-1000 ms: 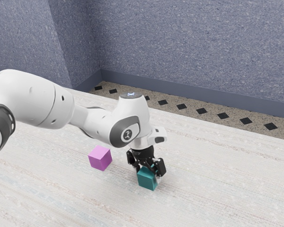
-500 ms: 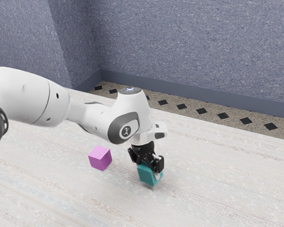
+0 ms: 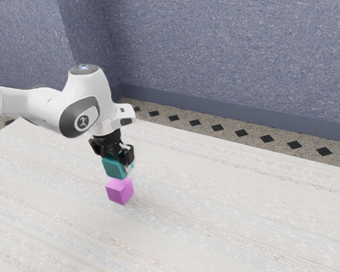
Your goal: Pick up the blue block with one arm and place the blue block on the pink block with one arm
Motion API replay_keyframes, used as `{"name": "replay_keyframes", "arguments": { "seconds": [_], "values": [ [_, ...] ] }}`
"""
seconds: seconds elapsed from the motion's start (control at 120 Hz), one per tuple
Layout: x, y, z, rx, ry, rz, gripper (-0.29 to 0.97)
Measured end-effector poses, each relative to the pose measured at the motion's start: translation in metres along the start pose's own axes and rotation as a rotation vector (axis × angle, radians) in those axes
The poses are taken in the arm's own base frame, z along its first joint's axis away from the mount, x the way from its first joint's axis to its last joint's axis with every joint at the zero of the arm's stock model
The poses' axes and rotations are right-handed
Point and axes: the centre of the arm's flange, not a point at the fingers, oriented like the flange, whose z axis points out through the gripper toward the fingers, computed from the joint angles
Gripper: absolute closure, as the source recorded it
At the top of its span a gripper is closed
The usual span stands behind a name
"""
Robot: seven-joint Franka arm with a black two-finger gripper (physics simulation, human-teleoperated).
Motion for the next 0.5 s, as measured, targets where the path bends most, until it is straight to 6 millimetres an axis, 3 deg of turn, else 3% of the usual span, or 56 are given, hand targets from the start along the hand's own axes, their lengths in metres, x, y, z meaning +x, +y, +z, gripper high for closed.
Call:
{"name": "replay_keyframes", "arguments": {
  "seconds": [0.183,0.258,0.308,0.408,0.5],
  "values": [
    [0.008,-0.078,0.01,0.037,-0.034,-0.119,0.3],
    [0.01,-0.097,0.021,0.042,-0.054,-0.147,0.3],
    [0.021,-0.088,0.025,0.047,-0.055,-0.12,0.3],
    [0.03,-0.028,0.031,0.045,-0.058,-0.001,0.3],
    [0.036,-0.026,0.031,0.047,-0.053,0.007,0.29]
  ]
}}
